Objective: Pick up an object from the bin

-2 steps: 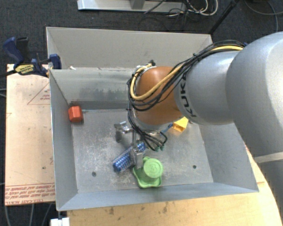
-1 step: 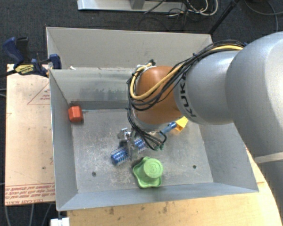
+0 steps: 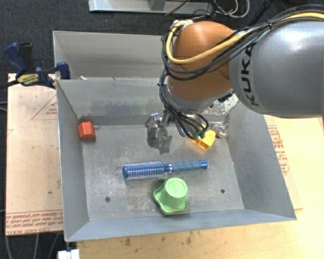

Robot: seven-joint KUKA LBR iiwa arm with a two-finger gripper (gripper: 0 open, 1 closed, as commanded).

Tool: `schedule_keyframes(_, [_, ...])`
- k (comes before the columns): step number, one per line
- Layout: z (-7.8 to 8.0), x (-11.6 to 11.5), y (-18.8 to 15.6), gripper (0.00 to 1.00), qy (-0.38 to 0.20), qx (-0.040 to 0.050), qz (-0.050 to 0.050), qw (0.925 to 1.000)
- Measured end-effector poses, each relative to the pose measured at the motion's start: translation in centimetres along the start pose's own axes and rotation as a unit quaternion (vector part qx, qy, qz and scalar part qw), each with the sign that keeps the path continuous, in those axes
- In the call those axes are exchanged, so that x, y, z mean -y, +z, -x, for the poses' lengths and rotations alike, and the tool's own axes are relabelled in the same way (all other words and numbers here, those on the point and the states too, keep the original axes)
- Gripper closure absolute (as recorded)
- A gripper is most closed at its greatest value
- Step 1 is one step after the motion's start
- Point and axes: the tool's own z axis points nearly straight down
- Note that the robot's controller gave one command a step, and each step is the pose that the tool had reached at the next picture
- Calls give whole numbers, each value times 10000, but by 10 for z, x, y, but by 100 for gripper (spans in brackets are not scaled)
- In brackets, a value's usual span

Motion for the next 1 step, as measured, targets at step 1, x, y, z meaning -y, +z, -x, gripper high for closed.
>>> schedule_keyframes(1, [-2, 0, 5, 0, 7, -48, 4, 10000])
